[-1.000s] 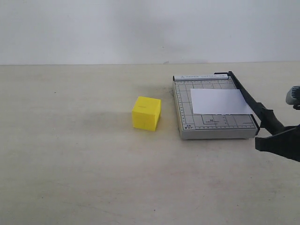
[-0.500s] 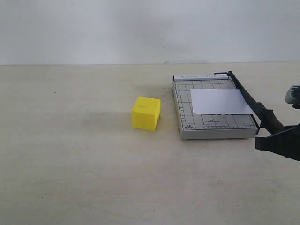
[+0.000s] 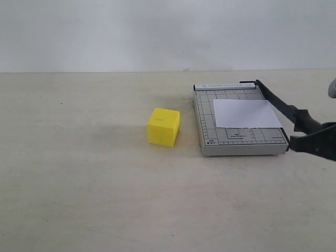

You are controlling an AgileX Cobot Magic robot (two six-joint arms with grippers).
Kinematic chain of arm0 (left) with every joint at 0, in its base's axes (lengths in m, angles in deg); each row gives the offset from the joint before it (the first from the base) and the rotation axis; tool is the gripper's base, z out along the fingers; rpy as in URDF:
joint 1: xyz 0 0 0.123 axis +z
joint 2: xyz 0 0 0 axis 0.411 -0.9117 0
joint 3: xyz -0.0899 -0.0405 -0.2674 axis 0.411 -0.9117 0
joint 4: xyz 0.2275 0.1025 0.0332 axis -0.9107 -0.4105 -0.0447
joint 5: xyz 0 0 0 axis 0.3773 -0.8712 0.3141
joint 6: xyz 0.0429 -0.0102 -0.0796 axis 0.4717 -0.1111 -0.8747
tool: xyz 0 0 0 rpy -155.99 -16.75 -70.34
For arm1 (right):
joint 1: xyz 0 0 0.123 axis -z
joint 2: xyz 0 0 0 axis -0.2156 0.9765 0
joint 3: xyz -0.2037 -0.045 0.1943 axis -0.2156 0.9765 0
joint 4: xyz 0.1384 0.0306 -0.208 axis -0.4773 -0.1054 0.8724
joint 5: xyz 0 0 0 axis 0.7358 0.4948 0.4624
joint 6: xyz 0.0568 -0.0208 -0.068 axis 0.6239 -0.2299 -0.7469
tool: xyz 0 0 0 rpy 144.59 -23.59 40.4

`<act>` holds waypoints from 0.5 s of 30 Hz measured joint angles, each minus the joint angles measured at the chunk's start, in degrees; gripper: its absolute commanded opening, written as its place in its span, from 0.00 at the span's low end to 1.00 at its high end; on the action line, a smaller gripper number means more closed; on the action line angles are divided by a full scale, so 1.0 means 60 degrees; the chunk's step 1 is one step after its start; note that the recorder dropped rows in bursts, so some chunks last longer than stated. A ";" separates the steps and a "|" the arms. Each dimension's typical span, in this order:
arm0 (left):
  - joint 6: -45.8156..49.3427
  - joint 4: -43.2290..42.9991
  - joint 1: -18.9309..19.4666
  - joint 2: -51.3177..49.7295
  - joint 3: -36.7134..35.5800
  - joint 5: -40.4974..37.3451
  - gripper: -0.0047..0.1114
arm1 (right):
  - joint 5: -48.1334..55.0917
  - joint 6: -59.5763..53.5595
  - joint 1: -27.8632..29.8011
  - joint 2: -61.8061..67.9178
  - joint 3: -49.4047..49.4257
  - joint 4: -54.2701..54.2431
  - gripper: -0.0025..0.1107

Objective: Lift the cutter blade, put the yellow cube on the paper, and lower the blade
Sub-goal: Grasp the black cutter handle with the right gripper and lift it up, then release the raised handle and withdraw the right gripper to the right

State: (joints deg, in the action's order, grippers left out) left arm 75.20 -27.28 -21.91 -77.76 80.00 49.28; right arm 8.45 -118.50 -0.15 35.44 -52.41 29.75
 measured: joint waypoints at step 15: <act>0.0000 0.0000 0.0000 0.0000 0.0000 0.0000 0.08 | -0.0496 -0.0234 0.0000 -0.0991 -0.0222 0.0333 0.03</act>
State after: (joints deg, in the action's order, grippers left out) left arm 75.20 -27.28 -21.91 -77.76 80.00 49.28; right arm 5.48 -119.90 -0.15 29.50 -53.74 31.75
